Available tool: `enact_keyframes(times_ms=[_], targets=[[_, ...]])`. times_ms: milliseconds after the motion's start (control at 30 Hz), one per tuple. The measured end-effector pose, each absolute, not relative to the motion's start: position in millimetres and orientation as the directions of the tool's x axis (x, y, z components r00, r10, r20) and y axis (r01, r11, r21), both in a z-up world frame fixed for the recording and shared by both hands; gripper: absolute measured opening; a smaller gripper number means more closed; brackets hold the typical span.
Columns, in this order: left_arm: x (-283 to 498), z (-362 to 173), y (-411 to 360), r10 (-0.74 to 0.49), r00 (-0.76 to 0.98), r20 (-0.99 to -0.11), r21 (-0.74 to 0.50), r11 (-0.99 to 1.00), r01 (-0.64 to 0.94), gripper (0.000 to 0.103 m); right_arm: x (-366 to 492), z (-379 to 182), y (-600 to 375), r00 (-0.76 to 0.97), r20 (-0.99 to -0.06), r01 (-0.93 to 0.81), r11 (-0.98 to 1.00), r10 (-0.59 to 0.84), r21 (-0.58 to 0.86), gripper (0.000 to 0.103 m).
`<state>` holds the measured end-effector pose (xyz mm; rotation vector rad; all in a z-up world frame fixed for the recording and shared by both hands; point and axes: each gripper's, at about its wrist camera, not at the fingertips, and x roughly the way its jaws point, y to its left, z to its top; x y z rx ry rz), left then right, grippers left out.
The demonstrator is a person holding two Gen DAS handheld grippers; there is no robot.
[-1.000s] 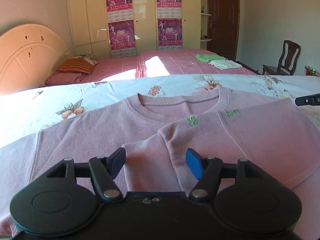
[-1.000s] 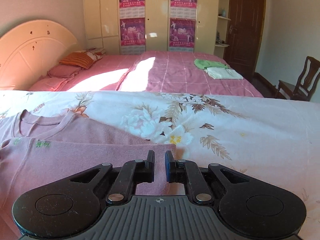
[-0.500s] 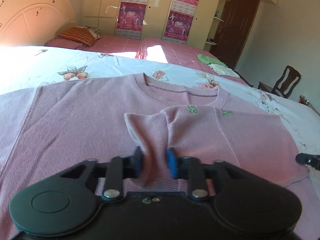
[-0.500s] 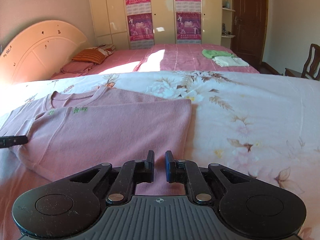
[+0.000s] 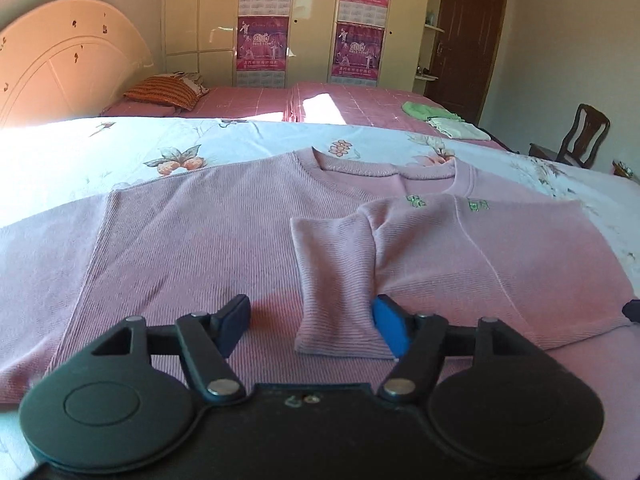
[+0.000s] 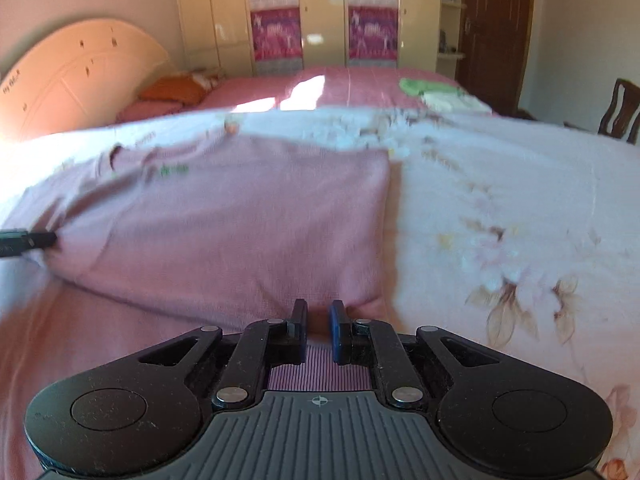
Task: Fold small clothes
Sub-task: 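Move the left tool to the other sleeve cuff and grasp it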
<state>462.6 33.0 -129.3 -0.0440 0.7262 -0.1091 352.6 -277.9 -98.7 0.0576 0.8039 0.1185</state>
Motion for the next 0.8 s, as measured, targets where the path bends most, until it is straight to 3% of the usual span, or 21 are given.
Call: enact_keyframes(times_ms=[200, 500, 633, 800], targets=[[402.1, -105.6, 107.6, -0.067, 0.815, -0.575, -0.166, 0.986, -0.036, 0.069, 339.2, -78.8, -274.7, 0.72, -0.677, -0.005, 0.977, 0.152, 0.214, 0.01], [307.4, -106.6, 308.3, 0.234, 0.766, -0.599, -0.282, 0.834, -0.475, 0.066, 336.6, -73.7, -236.3, 0.696, -0.694, 0.005, 0.965, 0.185, 0.262, 0.01], [278.8, -116.1, 378.0, 0.262, 0.752, -0.604, -0.419, 0.698, -0.58, 0.066, 343.5, -69.5, -220.8, 0.69, -0.691, 0.038, 0.942, 0.217, 0.334, 0.01], [274.8, -126.5, 422.8, 0.22, 0.808, -0.547, -0.56, 0.621, -0.548, 0.067, 353.3, -58.3, -195.7, 0.69, -0.683, 0.058, 0.922, 0.241, 0.384, 0.01]])
